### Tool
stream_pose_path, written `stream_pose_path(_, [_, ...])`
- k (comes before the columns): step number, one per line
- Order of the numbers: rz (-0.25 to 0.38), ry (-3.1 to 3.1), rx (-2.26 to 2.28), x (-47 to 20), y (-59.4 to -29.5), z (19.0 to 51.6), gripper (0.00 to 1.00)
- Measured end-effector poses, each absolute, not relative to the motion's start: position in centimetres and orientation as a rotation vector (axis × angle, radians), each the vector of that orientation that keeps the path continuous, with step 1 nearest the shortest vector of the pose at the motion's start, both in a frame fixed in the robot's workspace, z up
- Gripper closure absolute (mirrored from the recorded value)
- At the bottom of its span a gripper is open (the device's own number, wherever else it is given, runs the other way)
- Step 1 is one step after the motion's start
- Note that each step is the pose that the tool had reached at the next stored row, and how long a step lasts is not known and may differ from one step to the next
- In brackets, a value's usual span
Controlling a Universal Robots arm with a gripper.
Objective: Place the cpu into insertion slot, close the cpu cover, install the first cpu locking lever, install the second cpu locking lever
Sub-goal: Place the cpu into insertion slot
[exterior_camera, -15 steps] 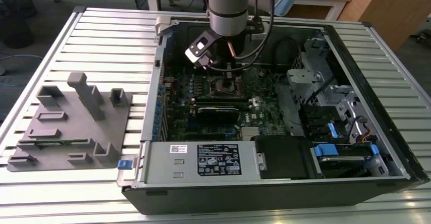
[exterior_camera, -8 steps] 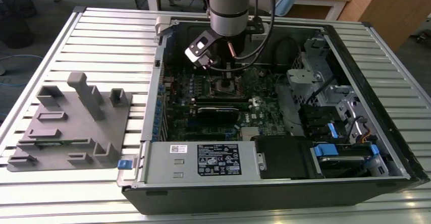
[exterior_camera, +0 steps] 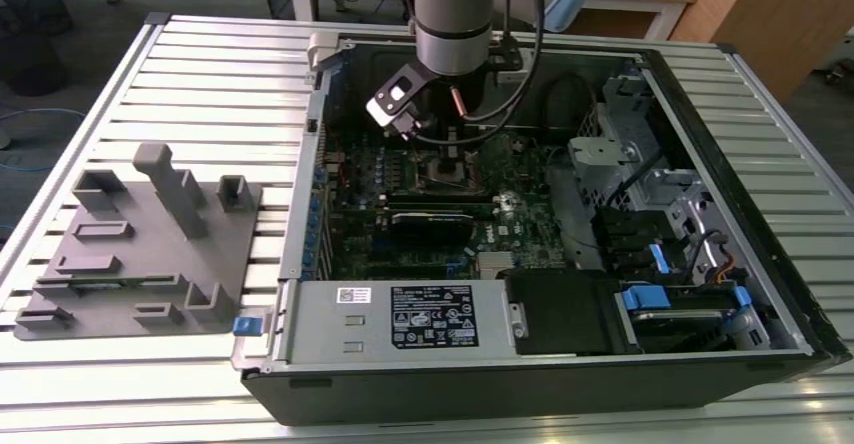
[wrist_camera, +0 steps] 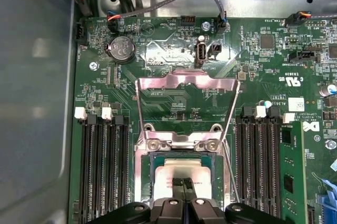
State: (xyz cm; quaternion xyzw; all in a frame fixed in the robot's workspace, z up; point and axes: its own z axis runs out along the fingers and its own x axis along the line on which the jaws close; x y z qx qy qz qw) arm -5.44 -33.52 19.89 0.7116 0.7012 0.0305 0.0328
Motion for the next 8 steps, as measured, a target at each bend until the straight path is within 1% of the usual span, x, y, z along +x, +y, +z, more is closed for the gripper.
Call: stream_pose_path(8, [0.096, 2.158, 2.190, -5.42, -33.50, 19.79, 0.89])
